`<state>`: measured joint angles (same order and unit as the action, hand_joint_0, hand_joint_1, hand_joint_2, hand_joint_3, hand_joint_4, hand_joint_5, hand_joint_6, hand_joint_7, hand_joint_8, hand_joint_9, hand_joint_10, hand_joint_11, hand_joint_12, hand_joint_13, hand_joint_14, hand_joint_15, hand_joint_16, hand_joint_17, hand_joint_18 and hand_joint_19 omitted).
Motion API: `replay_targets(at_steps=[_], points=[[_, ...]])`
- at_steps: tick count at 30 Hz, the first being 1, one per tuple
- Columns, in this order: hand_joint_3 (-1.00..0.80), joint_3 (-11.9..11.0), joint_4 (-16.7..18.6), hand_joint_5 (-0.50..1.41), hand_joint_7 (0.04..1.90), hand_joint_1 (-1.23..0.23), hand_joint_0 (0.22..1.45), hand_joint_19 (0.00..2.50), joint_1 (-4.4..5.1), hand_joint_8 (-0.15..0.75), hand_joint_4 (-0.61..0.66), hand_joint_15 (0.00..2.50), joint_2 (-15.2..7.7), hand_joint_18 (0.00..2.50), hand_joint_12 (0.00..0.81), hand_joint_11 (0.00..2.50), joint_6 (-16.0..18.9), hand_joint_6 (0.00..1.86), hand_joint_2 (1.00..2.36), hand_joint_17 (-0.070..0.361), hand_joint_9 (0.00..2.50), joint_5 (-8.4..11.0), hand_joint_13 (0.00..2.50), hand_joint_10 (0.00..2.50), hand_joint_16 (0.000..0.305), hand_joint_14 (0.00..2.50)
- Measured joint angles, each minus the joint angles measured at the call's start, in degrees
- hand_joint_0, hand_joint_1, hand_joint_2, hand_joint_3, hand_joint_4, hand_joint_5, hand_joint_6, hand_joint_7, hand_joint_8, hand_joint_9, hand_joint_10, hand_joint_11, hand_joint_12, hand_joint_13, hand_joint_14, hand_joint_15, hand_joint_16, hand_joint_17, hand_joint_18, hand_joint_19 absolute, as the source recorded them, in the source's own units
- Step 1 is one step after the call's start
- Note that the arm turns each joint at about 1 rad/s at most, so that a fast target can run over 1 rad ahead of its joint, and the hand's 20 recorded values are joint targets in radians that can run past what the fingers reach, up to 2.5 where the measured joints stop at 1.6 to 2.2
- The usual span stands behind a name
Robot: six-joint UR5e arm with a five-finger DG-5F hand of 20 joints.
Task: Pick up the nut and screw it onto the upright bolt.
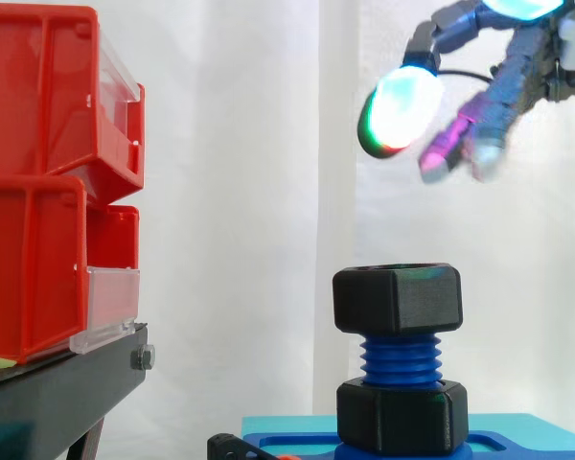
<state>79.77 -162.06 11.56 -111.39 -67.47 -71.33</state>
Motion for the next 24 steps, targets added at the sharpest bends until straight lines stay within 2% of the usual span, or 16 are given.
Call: replay_targets(at_steps=[1,6,12,18,24], points=[[-0.5,-0.1,0.4,-0.14,0.7,-0.25,0.46,0.24,-0.05,0.248,0.15,0.03,-0.1,0.32,0.357,0.0,-0.1,0.5,1.0,0.112,0.77,-0.42,0.5,0.0,0.05,0.0],[-0.5,-0.2,5.0,-0.17,0.63,-0.19,0.46,0.08,0.03,0.235,0.12,0.0,-2.0,0.04,0.36,0.0,-0.5,0.5,1.0,0.115,0.56,-1.99,0.3,0.0,0.051,0.0],[-0.5,-0.4,9.6,-0.16,0.57,-0.11,0.47,0.01,0.5,0.21,0.06,0.0,-5.4,0.0,0.35,0.0,-0.2,0.5,1.0,0.111,0.49,-2.36,0.2,0.0,0.05,0.0],[-0.5,-0.5,11.1,-0.16,0.57,-0.09,0.47,0.0,0.76,0.197,0.04,0.0,-7.1,0.0,0.349,0.0,0.3,0.5,1.0,0.111,0.43,-2.36,0.12,0.0,0.049,0.0],[-0.5,-0.5,10.2,-0.14,0.58,-0.07,0.47,0.0,0.98,0.166,0.05,0.0,-8.0,0.0,0.339,0.0,0.5,0.5,1.0,0.11,0.37,-2.21,0.08,0.0,0.049,0.0]])
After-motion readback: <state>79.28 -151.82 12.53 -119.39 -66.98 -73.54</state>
